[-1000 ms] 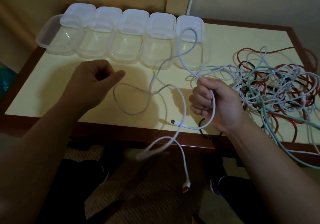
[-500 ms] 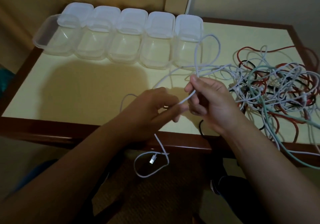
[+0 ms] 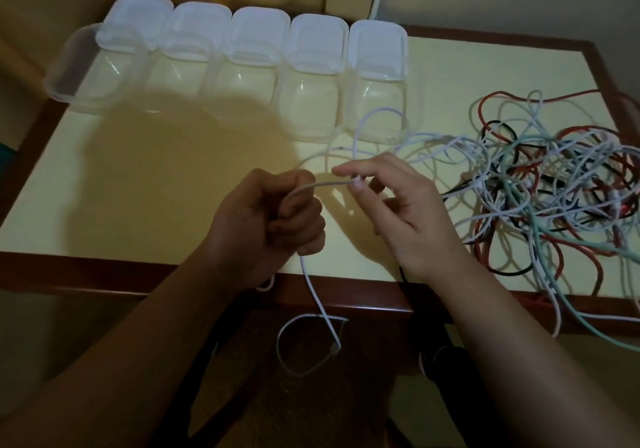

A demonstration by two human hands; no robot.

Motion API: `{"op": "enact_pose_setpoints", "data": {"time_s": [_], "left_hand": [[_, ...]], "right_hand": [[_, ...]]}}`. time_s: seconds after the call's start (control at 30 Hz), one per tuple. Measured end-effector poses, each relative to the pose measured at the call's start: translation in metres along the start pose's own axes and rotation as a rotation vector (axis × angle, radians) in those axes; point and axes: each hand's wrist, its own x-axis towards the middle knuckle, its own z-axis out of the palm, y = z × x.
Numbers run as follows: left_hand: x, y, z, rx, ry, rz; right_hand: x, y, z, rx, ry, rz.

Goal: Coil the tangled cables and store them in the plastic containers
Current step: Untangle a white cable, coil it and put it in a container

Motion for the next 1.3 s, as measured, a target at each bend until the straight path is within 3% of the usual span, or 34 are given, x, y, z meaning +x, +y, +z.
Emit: {"op": "enact_pose_setpoints", "data": {"time_s": [0.1,0.2,0.3,0.43,0.53,0.63,0.77,0.9,1.13,1.3], "left_hand": [[-0.006,0.000,-0.008,0.086,0.060,0.028],[-0.004,0.002,-0.008,0.267,0.134,0.046],[-0.006,0.009,-0.004,0.151,0.040,-0.059],[-0.016,0.015,0.011,-0.093,-0.170,-0.119],[-0.020,0.017,0.025,-0.213,-0.211,-0.086],[-0.018,0.019,0.029,-0.293,-0.076,0.073],[-0.003,0.019,0.021,-0.372,0.208,0.221],[0.011,0.012,0.023,-0.079,0.334,0.288],[0.009,-0.002,0.020,0.553,0.284,0.330],[0.003,-0.006,0.023,1.067,0.206,0.314]], "right_hand": [[0.005,-0.005,0.005,0.075,0.068,-0.009],[0.013,-0.014,0.008,-0.011,0.223,-0.055],[0.018,-0.019,0.006,-0.100,0.260,-0.114],[0.013,-0.022,0.007,0.037,0.039,-0.049],[0.003,-0.024,0.015,0.160,-0.179,0.080],[-0.011,-0.030,0.025,0.088,-0.352,0.089],[-0.021,-0.040,0.021,-0.093,-0.351,0.046],[-0.025,-0.036,0.004,-0.314,-0.267,-0.058],[-0.029,-0.041,-0.005,-0.607,-0.245,-0.188],[-0.031,-0.041,-0.012,-0.642,0.128,-0.399]]}}
